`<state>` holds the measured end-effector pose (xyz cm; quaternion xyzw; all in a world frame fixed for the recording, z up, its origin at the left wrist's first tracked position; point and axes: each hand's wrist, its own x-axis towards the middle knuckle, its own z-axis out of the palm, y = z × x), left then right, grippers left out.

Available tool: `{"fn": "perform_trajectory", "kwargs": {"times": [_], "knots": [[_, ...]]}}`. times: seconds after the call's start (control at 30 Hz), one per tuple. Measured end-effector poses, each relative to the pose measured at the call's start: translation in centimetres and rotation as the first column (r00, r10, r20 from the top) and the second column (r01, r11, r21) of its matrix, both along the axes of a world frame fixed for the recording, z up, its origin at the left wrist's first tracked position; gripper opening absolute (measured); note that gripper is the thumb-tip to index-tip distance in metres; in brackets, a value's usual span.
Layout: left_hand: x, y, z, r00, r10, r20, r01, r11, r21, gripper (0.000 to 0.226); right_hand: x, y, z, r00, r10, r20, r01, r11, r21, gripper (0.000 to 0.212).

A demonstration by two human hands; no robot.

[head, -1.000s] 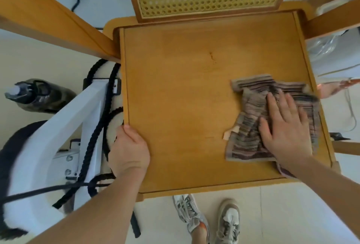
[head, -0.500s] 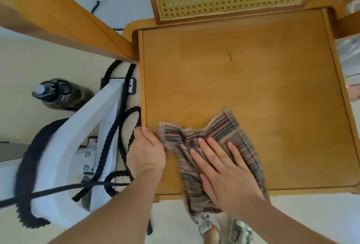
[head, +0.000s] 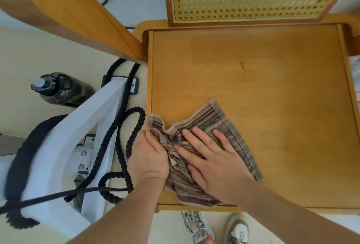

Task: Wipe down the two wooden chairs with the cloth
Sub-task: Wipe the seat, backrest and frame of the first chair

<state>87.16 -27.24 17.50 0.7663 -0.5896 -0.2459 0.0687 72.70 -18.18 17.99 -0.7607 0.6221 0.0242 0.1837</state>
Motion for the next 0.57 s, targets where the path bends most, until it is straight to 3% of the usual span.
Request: {"fn": "perform_trajectory", "kwargs": {"times": [0.07,0.17,0.23,0.33,0.4,0.47,0.57], "knots": [[-0.1,-0.1,-0.2,1.000,0.001,0.007,-0.001,1.000,0.006,0.025,-1.6,-4.4,-0.4,1.000,-0.001,-0.010,0.001,0.999,-0.035,0.051],[0.2,0.1,-0.4,1.000,-0.014,0.011,0.014,1.000,0.001,0.031,0.0,-13.1,-0.8,0.940,-0.341,0.020,0.341,0.934,-0.104,0.053],[0.2,0.0,-0.6,1.000,-0.020,0.012,0.020,1.000,0.015,0.033,1.5,-15.7,-1.0,0.900,-0.435,0.029,0.435,0.897,-0.079,0.055],[0.3,-0.1,-0.5,1.000,-0.020,0.018,0.020,1.000,0.010,0.033,-0.3,-12.9,-0.8,0.973,-0.229,-0.009,0.227,0.971,-0.076,0.056],[0.3,0.0,-0.5,1.000,-0.026,0.017,0.026,1.000,0.012,0.034,-4.9,-10.3,-0.6,0.979,-0.200,-0.041,0.196,0.977,-0.082,0.058],[0.3,0.0,-0.4,1.000,-0.017,0.010,0.016,1.000,0.014,0.034,-10.3,-9.1,-0.5,0.911,-0.395,-0.114,0.389,0.918,-0.076,0.061],[0.2,0.0,-0.6,1.000,-0.011,0.026,0.011,1.000,-0.002,0.032,-12.5,-10.1,-0.1,0.701,-0.692,-0.172,0.693,0.718,-0.065,0.064]]}}
